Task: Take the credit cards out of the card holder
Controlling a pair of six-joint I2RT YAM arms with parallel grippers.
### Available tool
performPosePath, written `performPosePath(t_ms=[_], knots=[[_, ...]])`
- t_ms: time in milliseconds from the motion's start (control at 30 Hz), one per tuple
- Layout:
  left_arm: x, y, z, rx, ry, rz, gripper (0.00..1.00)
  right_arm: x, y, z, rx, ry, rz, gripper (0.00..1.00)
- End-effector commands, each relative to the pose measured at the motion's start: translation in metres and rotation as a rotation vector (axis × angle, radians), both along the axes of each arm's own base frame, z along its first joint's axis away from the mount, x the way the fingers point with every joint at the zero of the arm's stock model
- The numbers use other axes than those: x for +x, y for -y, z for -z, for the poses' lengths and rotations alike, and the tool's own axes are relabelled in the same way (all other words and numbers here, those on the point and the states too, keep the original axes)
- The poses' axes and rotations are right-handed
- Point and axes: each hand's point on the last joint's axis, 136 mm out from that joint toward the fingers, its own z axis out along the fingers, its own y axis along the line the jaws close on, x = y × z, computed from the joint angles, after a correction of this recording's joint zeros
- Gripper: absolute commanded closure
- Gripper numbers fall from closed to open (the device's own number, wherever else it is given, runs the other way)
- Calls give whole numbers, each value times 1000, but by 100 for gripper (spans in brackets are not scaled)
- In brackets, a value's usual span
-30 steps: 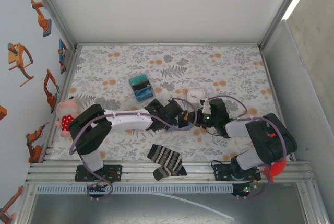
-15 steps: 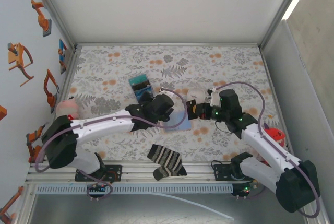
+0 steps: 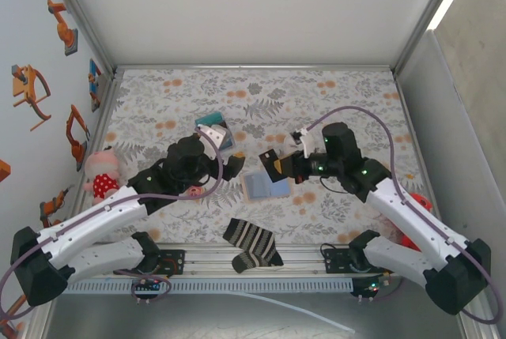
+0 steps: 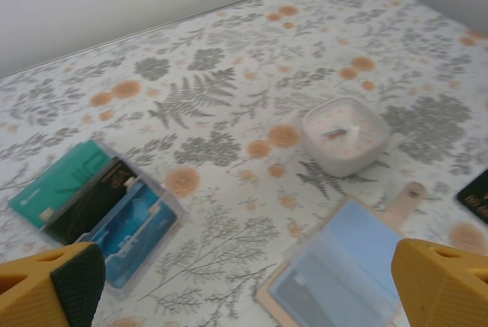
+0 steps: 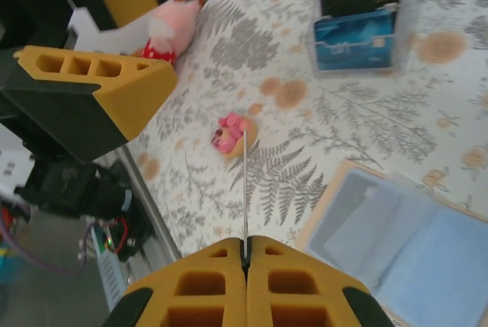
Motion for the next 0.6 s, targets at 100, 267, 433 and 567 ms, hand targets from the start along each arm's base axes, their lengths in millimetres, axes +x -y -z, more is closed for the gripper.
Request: performPosePath(t_ms=[100, 267, 433, 567], knots=[[-37, 25, -4, 9, 2, 311, 1, -25, -22, -2, -114, 67, -246, 100], [-56, 34, 1, 24, -29, 443, 2, -37, -28, -12, -102, 80, -360, 100], [-76, 48, 3, 4, -78, 589, 8, -50, -28, -16, -104, 87, -456, 100], [-85, 58, 8, -4, -123, 665, 16, -60, -29, -20, -90, 83, -527, 100]])
